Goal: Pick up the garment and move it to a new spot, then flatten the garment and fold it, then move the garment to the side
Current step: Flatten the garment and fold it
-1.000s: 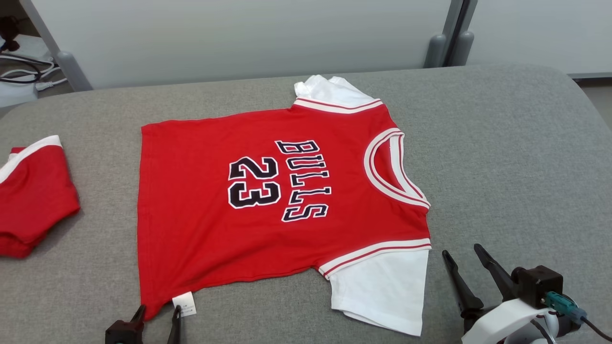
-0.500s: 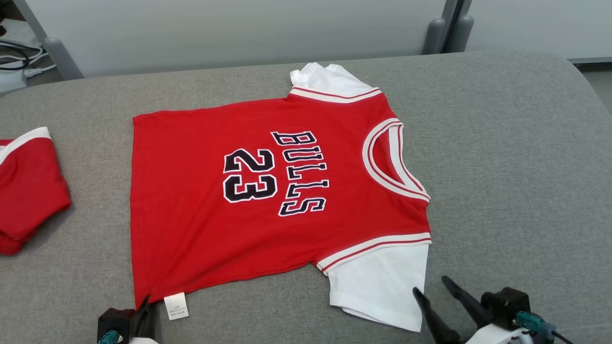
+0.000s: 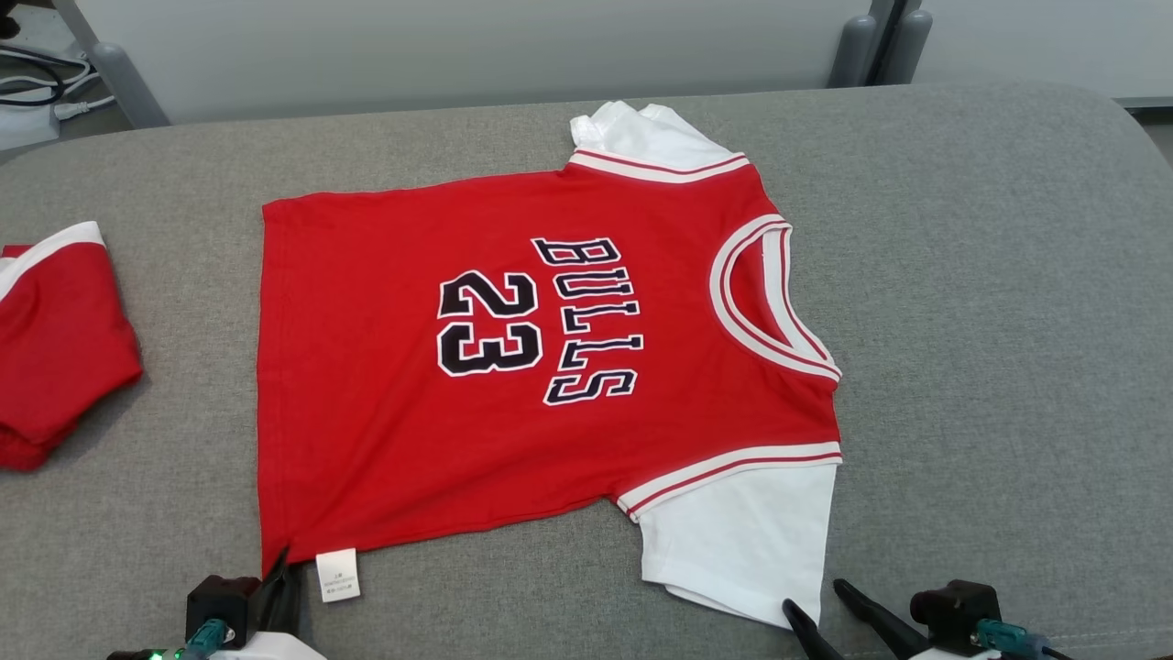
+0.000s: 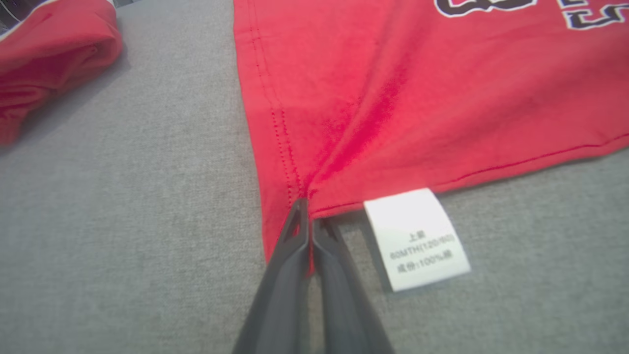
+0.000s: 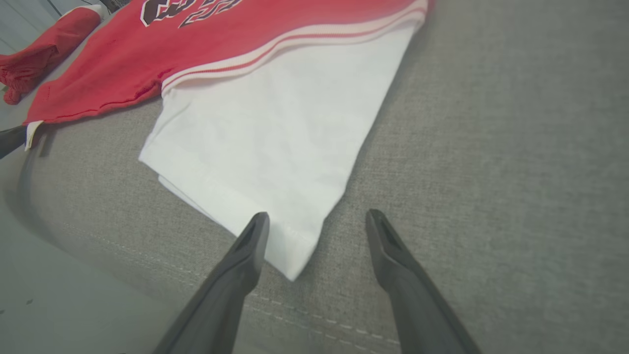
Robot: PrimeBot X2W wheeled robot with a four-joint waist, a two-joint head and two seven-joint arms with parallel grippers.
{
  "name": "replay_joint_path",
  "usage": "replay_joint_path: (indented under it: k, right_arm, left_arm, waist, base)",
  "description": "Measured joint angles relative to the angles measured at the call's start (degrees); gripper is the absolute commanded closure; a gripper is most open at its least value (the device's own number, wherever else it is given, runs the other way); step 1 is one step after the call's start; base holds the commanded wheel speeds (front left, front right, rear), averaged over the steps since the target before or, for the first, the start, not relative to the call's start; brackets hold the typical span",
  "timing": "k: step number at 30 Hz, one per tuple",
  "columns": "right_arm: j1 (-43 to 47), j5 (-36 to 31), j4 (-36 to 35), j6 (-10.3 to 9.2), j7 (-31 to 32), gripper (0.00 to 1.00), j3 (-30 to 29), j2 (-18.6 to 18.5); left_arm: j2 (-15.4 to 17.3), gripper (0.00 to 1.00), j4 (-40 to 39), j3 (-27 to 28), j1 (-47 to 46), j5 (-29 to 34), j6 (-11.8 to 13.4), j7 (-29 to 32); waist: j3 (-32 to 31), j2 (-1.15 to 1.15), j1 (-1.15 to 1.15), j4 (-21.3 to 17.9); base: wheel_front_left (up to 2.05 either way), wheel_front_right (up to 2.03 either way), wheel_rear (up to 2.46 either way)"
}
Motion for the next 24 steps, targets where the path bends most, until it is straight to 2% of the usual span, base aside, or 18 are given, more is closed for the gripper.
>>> replay_joint_path:
  k: [8, 9, 10, 11, 12, 18, 24]
  right_arm:
    - [-3.59, 0.77, 2.96, 0.0, 0.05, 0.0, 3.92, -0.21]
    - [-4.01, 1.2, 3.02, 0.0, 0.07, 0.1, 4.71, -0.36]
    - [-4.32, 1.41, 3.02, -0.01, 0.09, 0.53, 5.3, -0.53]
    - [-4.61, 1.93, 2.98, -0.04, 0.25, 0.53, 5.83, -0.78]
    - [-5.14, 2.29, 2.96, -0.11, 0.25, 1.0, 6.56, -1.11]
    - [-6.68, 4.76, 2.12, -0.09, 0.75, 1.0, 10.31, -2.14]
    - [-8.0, 8.14, -1.27, -0.09, 1.87, 1.0, 13.03, -6.27]
  left_arm:
    - [-0.07, 1.0, -0.69, -0.21, -0.08, -0.03, -0.49, -0.01]
    - [-0.09, 1.0, -0.74, -0.26, -0.13, -0.03, -0.49, -0.01]
    - [-0.13, 1.0, -0.78, -0.31, -0.17, -0.03, -0.49, -0.01]
    - [-0.16, 1.0, -0.78, -0.33, -0.21, -0.03, -0.51, -0.01]
    - [-0.19, 1.0, -0.79, -0.35, -0.31, -0.03, -0.51, -0.01]
    - [-0.11, 1.0, -1.54, -0.49, -0.68, -0.01, -0.67, 0.0]
    - [0.77, 1.0, -2.72, -1.44, -0.68, 0.25, -1.01, -0.01]
  waist:
    - [0.65, 0.0, 0.0, 0.72]
    - [0.75, 0.0, 0.0, 0.87]
    - [0.83, 0.0, 0.0, 1.0]
    - [0.93, 0.0, 0.0, 1.12]
    - [1.03, 0.0, 0.0, 1.2]
    - [0.81, 0.0, 0.0, 1.4]
    - [-0.2, 0.0, 0.0, 1.25]
  base:
    - [0.0, 0.0, 0.0]
    - [0.0, 0.0, 0.0]
    - [0.0, 0.0, 0.0]
    - [0.0, 0.0, 0.0]
    - [0.0, 0.0, 0.0]
    - [0.0, 0.0, 0.0]
    - [0.0, 0.0, 0.0]
